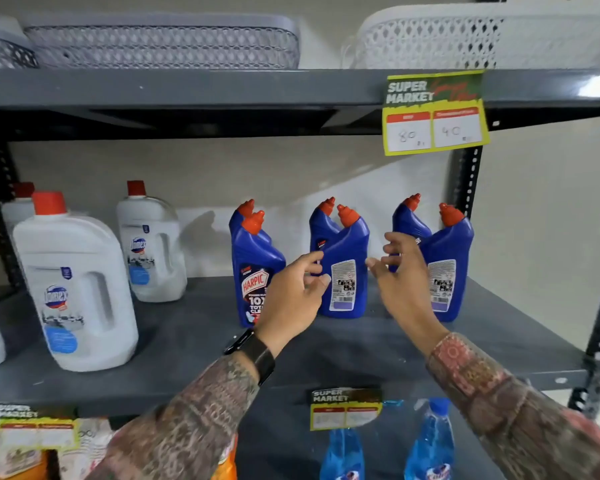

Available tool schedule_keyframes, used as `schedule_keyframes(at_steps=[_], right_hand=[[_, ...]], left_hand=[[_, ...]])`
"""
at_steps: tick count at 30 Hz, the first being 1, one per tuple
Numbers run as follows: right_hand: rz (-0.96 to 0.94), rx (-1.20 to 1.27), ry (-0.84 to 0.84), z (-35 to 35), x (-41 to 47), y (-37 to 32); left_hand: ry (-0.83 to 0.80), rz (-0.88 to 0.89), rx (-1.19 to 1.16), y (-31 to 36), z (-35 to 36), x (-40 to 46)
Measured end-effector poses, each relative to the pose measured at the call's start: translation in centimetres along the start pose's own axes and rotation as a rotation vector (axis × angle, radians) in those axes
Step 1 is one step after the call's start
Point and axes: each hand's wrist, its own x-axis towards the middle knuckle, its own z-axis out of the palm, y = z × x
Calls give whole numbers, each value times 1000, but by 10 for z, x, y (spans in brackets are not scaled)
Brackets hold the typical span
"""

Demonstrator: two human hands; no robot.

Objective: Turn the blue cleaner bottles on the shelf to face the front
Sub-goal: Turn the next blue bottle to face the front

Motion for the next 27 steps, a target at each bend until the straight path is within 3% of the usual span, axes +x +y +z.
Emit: schedule_keyframes(at_steps=[4, 8, 17, 21, 24, 27], right_hand=[[223, 51, -350, -3, 26, 16], [223, 156, -478, 6, 34, 22], [155, 108, -347, 2, 30, 17], [165, 99, -202, -4, 29, 1], [115, 73, -145, -8, 21, -12], [37, 18, -140, -12, 14, -21]], left_hand=[[-47, -193, -61, -6, 32, 29], [-20, -277, -154, -17, 42, 36], [49, -226, -175, -1, 38, 28], [235, -82, 48, 12, 42, 17], [23, -87, -45, 15, 59, 7], [51, -62, -194, 16, 64, 9]])
